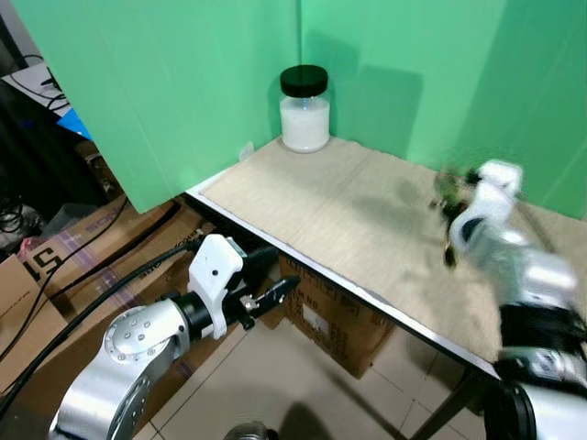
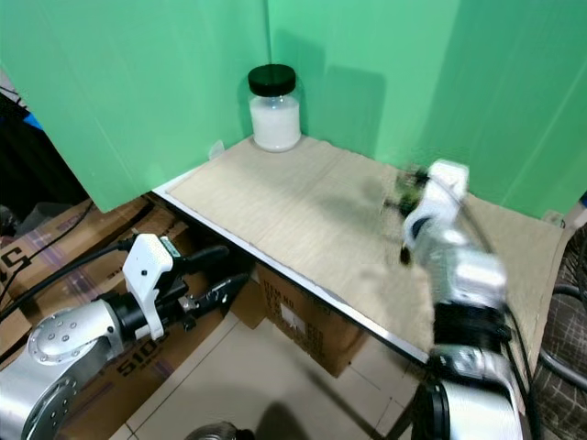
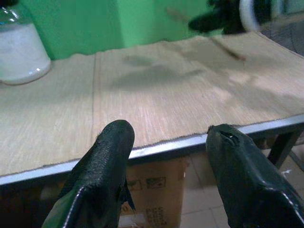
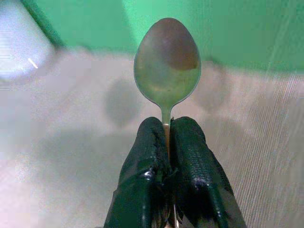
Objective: Setting the table
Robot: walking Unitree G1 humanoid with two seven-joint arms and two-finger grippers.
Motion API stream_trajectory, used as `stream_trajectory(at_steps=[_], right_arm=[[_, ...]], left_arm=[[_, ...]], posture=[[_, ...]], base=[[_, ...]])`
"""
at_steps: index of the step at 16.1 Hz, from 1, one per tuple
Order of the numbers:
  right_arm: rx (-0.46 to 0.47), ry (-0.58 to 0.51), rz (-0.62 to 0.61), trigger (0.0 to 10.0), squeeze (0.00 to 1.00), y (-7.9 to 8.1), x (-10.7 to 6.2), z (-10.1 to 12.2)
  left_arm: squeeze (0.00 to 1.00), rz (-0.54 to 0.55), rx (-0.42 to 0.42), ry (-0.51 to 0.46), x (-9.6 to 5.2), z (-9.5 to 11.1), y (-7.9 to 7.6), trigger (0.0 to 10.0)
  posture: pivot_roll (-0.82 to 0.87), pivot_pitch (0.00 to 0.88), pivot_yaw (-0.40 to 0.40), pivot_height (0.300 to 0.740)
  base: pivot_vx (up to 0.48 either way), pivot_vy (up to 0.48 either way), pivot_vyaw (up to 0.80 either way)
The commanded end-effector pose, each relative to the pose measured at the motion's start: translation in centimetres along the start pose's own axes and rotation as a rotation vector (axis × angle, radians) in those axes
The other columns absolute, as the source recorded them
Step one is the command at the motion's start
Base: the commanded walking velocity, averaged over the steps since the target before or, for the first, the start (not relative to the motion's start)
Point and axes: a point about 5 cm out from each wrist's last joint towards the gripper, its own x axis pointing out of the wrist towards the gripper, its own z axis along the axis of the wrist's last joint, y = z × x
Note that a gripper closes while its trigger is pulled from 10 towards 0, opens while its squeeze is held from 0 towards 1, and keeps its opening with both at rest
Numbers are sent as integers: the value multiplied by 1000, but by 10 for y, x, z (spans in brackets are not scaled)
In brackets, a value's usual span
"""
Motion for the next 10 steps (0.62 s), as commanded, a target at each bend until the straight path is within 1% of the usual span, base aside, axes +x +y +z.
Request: stream_trajectory(at_steps=[1,2,3,4,5,6,7,8,9,10], right_arm=[[5,-50,51,0,0,5,-13,10],[5,-50,51,0,0,5,-13,10],[-77,-145,128,10000,0,17,-40,12],[-157,-222,172,10000,0,28,-53,10],[-162,-247,189,10000,0,31,-58,8],[-179,-308,142,10000,0,36,-71,2],[-168,-313,152,10000,0,39,-74,0],[-146,-307,172,10000,0,45,-77,-3],[-140,-304,175,10000,0,47,-77,-4],[-197,-315,162,10000,0,51,-76,-5]], left_arm=[[0,28,14,1,0,1,4,10000],[0,28,14,1,0,1,4,10000],[0,84,22,-24,2,5,5,10000],[0,111,26,-47,6,8,5,10000],[0,131,24,-50,9,9,5,10000],[0,251,39,-41,16,10,12,10000],[0,284,34,-57,17,13,13,10000],[0,324,28,-84,18,17,14,10000],[0,338,28,-93,19,18,14,10000],[0,372,29,-100,21,19,13,10000]], posture=[[67,0,89,740],[67,0,89,740],[49,0,96,740],[43,0,98,740],[43,0,98,740],[34,0,96,740],[46,0,86,740],[52,0,84,740],[52,0,84,740],[28,0,90,740]], base=[[0,0,0],[0,0,0],[0,0,0],[0,0,0],[0,0,0],[0,0,0],[0,0,-463],[0,0,-800],[0,0,-800],[0,0,-800]])
